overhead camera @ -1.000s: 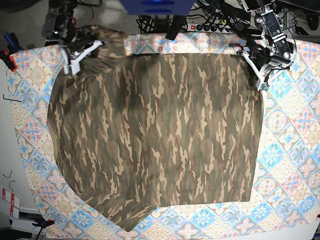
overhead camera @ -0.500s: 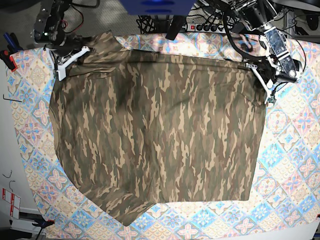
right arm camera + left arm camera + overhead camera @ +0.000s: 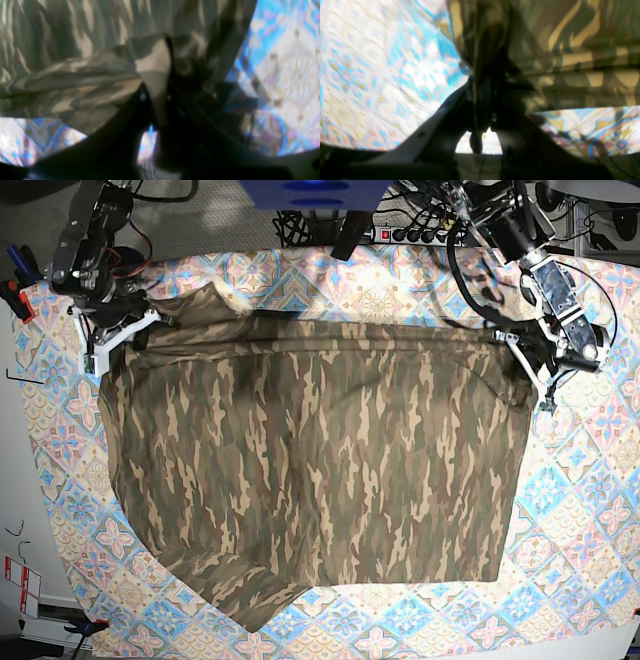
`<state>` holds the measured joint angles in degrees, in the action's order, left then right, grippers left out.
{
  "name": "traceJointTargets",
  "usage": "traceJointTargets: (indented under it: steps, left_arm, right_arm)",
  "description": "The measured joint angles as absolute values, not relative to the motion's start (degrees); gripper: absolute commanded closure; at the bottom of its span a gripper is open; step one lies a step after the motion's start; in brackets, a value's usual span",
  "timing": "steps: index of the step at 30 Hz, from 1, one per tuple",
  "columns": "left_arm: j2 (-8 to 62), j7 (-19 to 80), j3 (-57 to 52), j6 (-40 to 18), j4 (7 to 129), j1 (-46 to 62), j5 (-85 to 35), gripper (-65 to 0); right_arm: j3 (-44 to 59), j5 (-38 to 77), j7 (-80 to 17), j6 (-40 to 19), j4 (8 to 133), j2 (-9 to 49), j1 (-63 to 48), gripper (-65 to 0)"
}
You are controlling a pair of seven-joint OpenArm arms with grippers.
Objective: Fold the T-shirt properly
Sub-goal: 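Lift the shoulder edge with both grippers and pull toward the hem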
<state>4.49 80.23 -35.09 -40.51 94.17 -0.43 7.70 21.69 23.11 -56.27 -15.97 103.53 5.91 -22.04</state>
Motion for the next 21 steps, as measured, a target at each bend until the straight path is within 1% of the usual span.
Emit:
traceJointTargets:
  steps: [4, 9, 11, 13, 19, 21]
  left_arm:
    - [4.56, 79.94, -34.54, -40.45, 94.17, -4.05, 8.25, 0.0]
    - [4.58, 79.92, -29.93, -40.38, 94.17, -5.56, 10.94, 0.0]
    - [4.40, 79.94, -29.08, -40.40, 94.17, -5.76, 11.20, 0.0]
    - [4.36, 80.36, -29.23, -40.47, 94.17, -6.81, 11.62, 0.0]
    - [4.82, 79.92, -29.21, -40.45, 93.91, -11.33, 11.60, 0.0]
    - [4.84, 79.99, -29.23, -40.56, 91.57, -12.71, 11.84, 0.0]
  right_arm:
    - [21.69, 21.82, -56.45, -15.90, 103.53, 5.91, -19.66, -0.7]
    - [21.37, 13.96, -56.25, -16.05, 103.55, 5.82, -16.86, -0.7]
    - [21.37, 12.05, -58.24, -15.97, 103.53, 5.58, -15.59, -0.7]
    - [21.37, 12.01, -60.45, -15.99, 103.39, 5.56, -13.54, -0.7]
    - [21.37, 12.08, -60.77, -15.86, 103.11, 5.76, -8.32, -0.7]
    - [21.39, 12.03, -62.70, -15.86, 102.21, 5.82, -6.50, -0.7]
